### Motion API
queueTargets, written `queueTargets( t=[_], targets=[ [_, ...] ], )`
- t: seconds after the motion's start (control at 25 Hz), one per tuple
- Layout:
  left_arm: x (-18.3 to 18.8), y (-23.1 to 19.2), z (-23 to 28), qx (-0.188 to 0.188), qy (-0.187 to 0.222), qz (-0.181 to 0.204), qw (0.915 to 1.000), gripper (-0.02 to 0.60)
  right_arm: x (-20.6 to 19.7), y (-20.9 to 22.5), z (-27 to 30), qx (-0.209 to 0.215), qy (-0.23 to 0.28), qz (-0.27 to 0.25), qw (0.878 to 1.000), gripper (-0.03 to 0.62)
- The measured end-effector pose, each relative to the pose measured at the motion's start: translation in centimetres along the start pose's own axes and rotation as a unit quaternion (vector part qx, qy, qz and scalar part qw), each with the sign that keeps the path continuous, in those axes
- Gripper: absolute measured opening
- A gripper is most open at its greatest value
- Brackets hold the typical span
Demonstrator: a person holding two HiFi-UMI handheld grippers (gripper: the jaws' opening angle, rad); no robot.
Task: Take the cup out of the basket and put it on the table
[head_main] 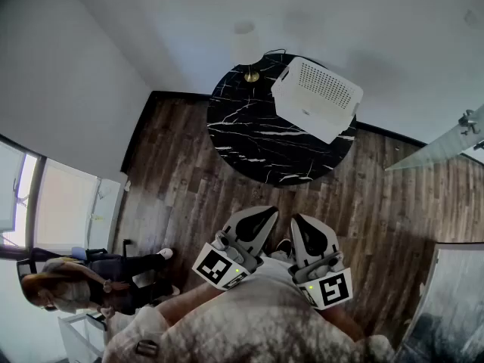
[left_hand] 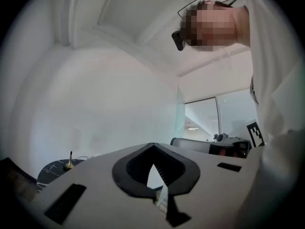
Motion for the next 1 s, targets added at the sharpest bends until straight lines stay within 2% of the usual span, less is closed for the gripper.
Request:
queueTargets(
  t=[0.4, 0.56, 1.0],
  targets=[
    [-0.4, 0.2, 0.6, -0.012, -0.004, -0.004, 0.9999, 0.006, -0.3, 0.7, -0.1, -0.008, -0.004, 0.012, 1.000, 0.011],
    [-0.8, 0.7, 0.8, -0.014, -0.011, -0.006, 0.9998, 0.006, -0.7, 0.8, -0.4, 0.006, -0.009, 0.029, 1.000, 0.011],
    [-2.2, 4.2, 3.1, -0.020, -0.018, -0.003, 0.9996, 0.006, -0.5, 3.5, -4.5, -0.007, 0.004, 0.054, 0.998, 0.011]
  ],
)
Point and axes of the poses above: the fingertips, and each gripper's own axes: z forward along the fingers, y to its right, x out of its top, the point moved 4 cm from there along -z, backward along the fingers, and after that the axes turned 2 degrees about z, right-handed, at the moved point
